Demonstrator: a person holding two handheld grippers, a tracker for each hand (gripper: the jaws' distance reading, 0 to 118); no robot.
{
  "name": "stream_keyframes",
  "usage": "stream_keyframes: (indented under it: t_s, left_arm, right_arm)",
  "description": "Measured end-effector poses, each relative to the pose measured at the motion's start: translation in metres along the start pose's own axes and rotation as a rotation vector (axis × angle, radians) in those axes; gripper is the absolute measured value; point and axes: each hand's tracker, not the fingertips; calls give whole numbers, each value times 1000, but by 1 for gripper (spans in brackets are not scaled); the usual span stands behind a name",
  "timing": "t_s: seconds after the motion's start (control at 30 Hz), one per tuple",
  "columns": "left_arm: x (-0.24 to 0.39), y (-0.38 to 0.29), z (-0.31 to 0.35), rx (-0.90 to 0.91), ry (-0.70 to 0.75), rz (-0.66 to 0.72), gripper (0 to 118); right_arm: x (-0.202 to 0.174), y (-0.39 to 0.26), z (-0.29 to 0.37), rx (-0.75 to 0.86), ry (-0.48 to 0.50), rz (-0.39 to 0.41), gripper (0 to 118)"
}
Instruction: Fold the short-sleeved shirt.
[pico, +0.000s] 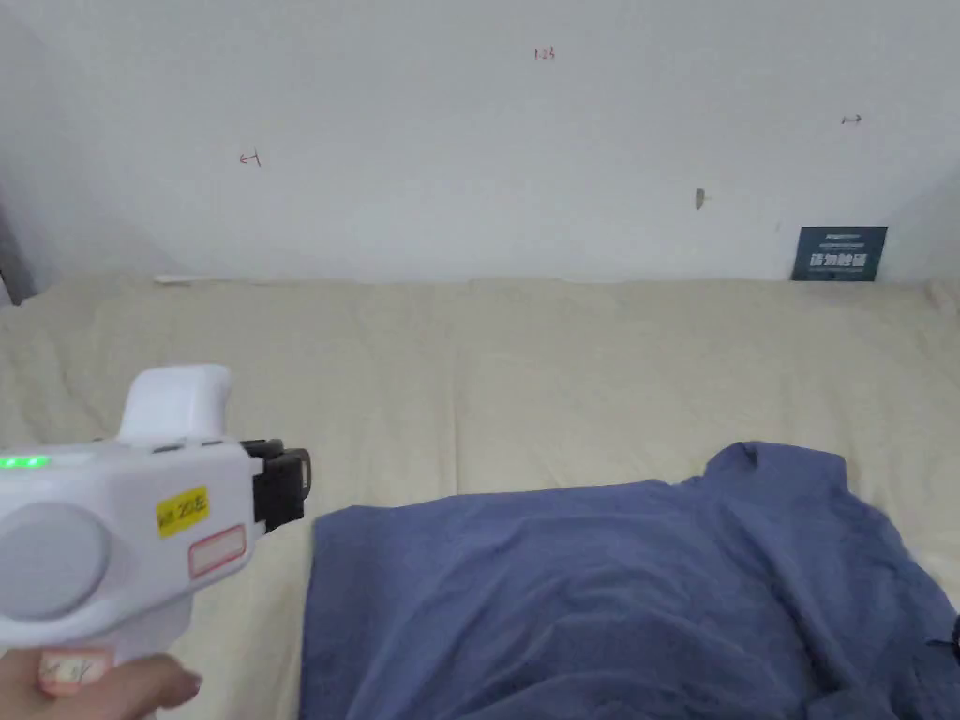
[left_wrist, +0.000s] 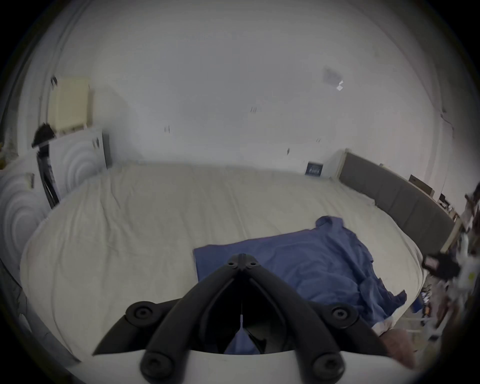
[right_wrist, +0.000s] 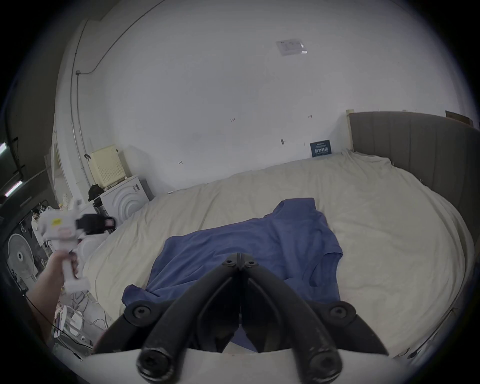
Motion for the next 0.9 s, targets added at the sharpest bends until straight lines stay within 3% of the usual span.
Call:
stream_keyframes:
  t_s: [0.13,0.17,0.2,0.23,0.27,0.3,0.43,0.63,0.77,0.8,0.9]
  left_arm:
    - [-29,29,-106,-240,52,45,1]
    - [-34,31,-125,-256,63,13,15]
    - [-42,31,-146,-283,69,24,44]
    - [-49,29,-166,-312,74,35,89]
    - [-54,27,-180,-332,69,66,110]
    - [-60,25,-192,-338,48,109,118]
    - [-80,21,-233,-390,51,217,118]
    - [-85,5,-252,-503,144,189,116]
    - [-77,-3,-246,-514,218,52,89]
    - [-73,-4,-241,-495,193,31,77]
    - [-64,-1,-236,-471,158,-52,64]
  right_arm:
    - [9,-5,-16,-46,14,-38,0]
    - [12,-7,-20,-56,14,-38,0]
    - [14,-9,-23,-73,11,-37,0]
    - [16,-11,-27,-91,8,-32,0]
    - [19,-11,-31,-104,4,-29,0]
    - [22,-12,-34,-115,1,-22,0]
    - [26,-16,-49,-146,-35,21,0]
    - [16,-21,-69,-184,-44,10,0]
    - [10,-23,-81,-209,-40,0,0]
    - [13,-23,-83,-213,-37,-4,0]
    - [10,-26,-87,-215,-30,-7,0]
